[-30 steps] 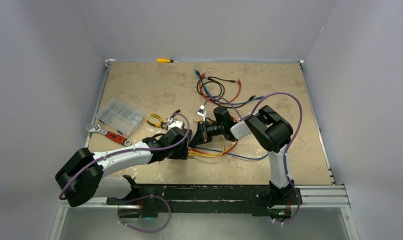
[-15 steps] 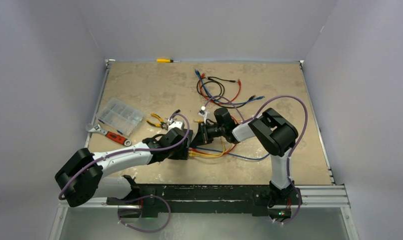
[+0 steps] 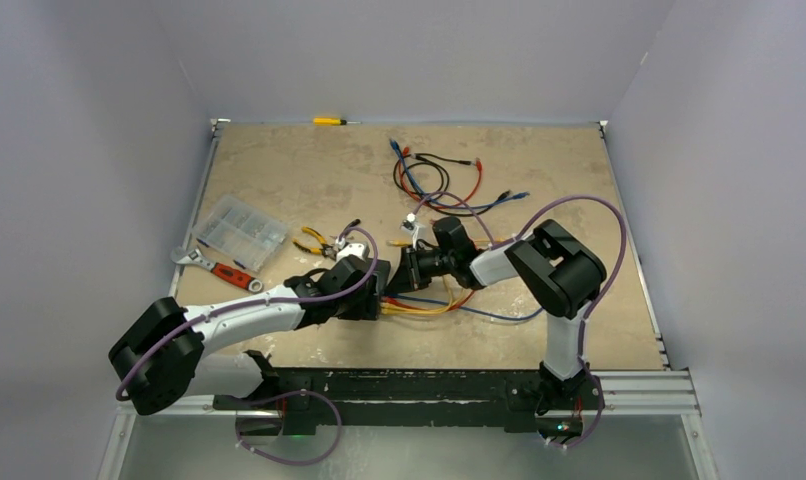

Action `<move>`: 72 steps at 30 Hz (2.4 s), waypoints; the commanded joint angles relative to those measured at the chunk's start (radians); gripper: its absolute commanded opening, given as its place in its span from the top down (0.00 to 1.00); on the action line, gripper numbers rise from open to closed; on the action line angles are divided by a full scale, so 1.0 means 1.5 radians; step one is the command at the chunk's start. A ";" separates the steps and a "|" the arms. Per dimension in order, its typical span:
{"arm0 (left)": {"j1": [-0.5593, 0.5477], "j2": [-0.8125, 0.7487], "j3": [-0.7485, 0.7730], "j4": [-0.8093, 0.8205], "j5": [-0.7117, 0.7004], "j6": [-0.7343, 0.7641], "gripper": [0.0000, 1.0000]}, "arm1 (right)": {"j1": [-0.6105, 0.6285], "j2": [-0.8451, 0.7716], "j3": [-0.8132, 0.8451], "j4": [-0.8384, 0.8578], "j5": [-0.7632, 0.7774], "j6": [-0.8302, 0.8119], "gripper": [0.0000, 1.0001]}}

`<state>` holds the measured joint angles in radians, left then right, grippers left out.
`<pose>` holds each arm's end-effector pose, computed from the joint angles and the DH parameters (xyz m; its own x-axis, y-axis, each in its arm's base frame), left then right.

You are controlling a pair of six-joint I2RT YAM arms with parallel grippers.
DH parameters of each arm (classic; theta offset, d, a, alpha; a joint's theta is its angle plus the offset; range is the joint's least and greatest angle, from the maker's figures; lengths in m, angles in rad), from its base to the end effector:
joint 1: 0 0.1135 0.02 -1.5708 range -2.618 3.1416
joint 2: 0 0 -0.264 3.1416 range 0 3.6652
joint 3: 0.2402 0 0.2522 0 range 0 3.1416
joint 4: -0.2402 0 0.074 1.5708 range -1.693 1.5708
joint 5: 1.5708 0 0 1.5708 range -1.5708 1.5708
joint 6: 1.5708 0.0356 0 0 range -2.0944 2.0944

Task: Pull the plug from the switch port
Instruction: Place the connector at the center of the board, then pick up the connector from the center of the board.

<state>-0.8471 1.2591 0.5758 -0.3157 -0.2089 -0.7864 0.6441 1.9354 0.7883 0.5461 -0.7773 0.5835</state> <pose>0.1550 -0.1643 0.1651 -0.8596 -0.0729 -0.5057 0.0712 0.9630 -0.2598 0.2661 0.2310 0.1053 -0.8680 -0.1607 -0.4698 -0.4941 0.3729 0.7854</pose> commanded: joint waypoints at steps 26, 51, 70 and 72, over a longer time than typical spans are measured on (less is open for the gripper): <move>0.018 -0.003 -0.016 0.003 -0.002 0.062 1.00 | -0.049 -0.086 0.086 -0.228 0.064 -0.076 1.00; 0.015 0.009 -0.033 0.026 -0.005 0.052 1.00 | -0.025 -0.167 0.171 -0.406 0.370 -0.181 0.33; 0.015 -0.016 -0.030 -0.033 -0.069 0.019 1.00 | 0.117 -0.052 0.221 -0.445 0.596 -0.195 0.42; 0.015 -0.020 -0.033 -0.034 -0.069 0.017 1.00 | 0.125 -0.031 0.239 -0.449 0.617 -0.195 0.48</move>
<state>-0.8276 1.2415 0.5468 -0.2878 -0.2695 -0.7414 0.8089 1.8381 1.0859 -0.1101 0.0460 0.3042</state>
